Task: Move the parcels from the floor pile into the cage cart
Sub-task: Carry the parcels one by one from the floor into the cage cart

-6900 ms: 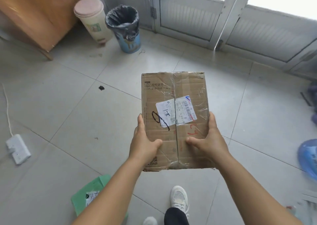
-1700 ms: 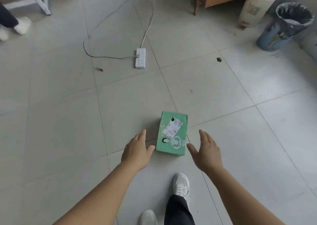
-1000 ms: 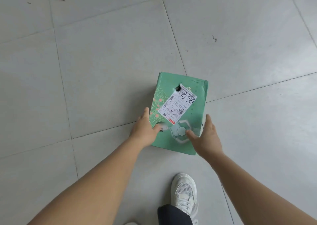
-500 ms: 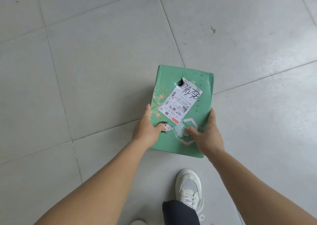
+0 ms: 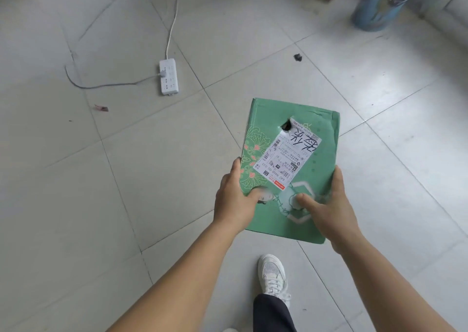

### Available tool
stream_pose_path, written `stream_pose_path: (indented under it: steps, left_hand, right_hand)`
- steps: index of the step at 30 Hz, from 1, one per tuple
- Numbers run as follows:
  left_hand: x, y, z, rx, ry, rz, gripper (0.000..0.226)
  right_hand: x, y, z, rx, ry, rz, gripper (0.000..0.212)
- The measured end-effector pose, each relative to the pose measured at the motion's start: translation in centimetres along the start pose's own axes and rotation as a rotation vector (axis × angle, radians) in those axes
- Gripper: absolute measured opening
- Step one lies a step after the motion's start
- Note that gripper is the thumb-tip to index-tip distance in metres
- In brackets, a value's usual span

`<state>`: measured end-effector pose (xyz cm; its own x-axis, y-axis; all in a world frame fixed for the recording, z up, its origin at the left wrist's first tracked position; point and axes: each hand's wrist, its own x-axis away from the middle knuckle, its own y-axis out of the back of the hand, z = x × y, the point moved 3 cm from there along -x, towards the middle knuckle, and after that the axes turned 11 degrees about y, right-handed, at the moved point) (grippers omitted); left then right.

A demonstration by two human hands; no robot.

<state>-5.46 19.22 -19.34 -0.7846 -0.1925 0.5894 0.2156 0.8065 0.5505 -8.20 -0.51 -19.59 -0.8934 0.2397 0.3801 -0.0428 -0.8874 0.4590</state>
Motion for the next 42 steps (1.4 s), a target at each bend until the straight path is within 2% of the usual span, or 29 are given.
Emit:
stream_pose_path:
  steps: [4,10,13,17,21,25,29,36,42]
  left_hand:
    - [6.4,2.1,-5.6,-0.007,-0.142,0.019,0.081]
    - [17.8,4.3,-13.6,-0.013,-0.373,0.081,0.081]
    - [23.4,4.4,-17.6,-0.014,-0.486,0.117,0.079]
    - [30.9,3.1,-23.1,0.008,-0.645,0.18,0.077]
    - [38.7,-0.1,-28.1,0.039,-0.782,0.291,0.079]
    - [46.6,-4.3,-32.0,0.076,-0.907,0.421,0.077]
    - [54.3,-9.3,-35.2,0.093,-0.99,0.547,0.071]
    - [66.8,-17.6,-38.4,0.075,-1.116,0.735,0.078]
    - [76.6,-24.9,-39.6,0.057,-1.26,0.828,0.072]
  right_hand:
    - [5.6,6.2,4.6,-0.05,0.053,-0.136,0.07]
    - [15.3,15.3,9.7,-0.126,0.09,-0.348,0.082]
    - [20.2,20.2,11.4,-0.161,0.12,-0.46,0.098]
    - [26.6,27.4,12.9,-0.178,0.17,-0.633,0.092]
    - [33.1,35.1,13.0,-0.147,0.189,-0.812,0.103]
    - [39.5,42.3,11.9,-0.11,0.214,-0.974,0.104]
    - [46.1,48.9,10.0,-0.119,0.256,-1.121,0.087]
    - [56.7,58.3,6.5,-0.035,0.289,-1.301,0.068]
    - [64.6,64.4,1.7,0.045,0.184,-1.485,0.08]
